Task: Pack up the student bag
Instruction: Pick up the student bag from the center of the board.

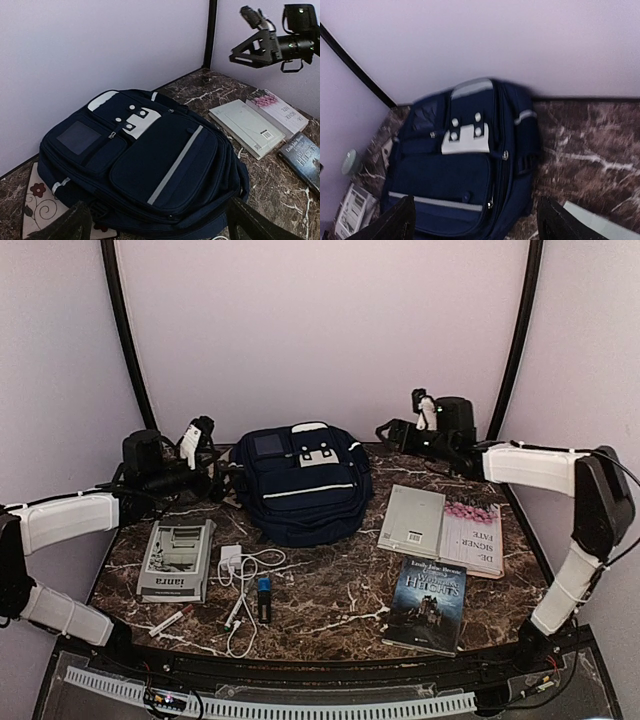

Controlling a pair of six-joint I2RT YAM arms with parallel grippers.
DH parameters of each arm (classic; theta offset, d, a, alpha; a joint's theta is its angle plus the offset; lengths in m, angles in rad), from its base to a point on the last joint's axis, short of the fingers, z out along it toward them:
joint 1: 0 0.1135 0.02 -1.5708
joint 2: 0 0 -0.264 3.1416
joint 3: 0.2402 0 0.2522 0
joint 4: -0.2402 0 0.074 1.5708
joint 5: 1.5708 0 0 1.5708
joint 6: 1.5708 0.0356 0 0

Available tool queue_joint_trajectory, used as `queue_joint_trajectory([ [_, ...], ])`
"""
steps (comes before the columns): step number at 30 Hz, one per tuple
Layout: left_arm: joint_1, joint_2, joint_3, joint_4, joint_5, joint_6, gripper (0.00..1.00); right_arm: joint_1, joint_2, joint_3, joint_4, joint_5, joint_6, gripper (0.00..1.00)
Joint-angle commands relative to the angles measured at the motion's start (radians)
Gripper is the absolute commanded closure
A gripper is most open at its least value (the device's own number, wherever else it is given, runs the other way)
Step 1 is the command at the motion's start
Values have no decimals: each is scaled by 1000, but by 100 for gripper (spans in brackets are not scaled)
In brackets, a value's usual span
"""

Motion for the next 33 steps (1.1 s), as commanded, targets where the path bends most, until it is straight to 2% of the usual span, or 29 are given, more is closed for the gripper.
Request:
queue_joint_trajectory([
  [1, -33, -17, 37, -131, -33, 108, 3, 88, 228, 210, -365, 134, 62, 16],
  [6, -38, -13, 29, -120, -46, 99, 3, 131, 459, 455, -556, 120, 43, 14],
  [10, -40, -8, 28, -115, -31, 99, 3, 145, 562, 516, -578, -6, 39, 17],
  [14, -41, -7, 27, -115, -31, 100, 3, 145, 613, 523, -565, -63, 52, 22],
  [16, -41, -7, 26, -115, -33, 100, 3, 145, 627, 525, -548, -110, 56, 31],
  [18, -41, -8, 26, -113, -34, 100, 3, 144, 635, 523, -513, -191, 71, 45],
  [23, -41, -12, 19, -110, -30, 108, 3, 119, 625, 509, -400, -351, 131, 97],
  [24, -42, -13, 19, -109, -28, 108, 3, 113, 612, 502, -382, -362, 139, 100],
  [28, -42, -15, 16, -103, -14, 106, 3, 96, 525, 494, -358, -369, 114, 100],
  [33, -42, -16, 13, -95, 54, 115, 3, 98, 411, 534, -432, -353, 2, 100],
])
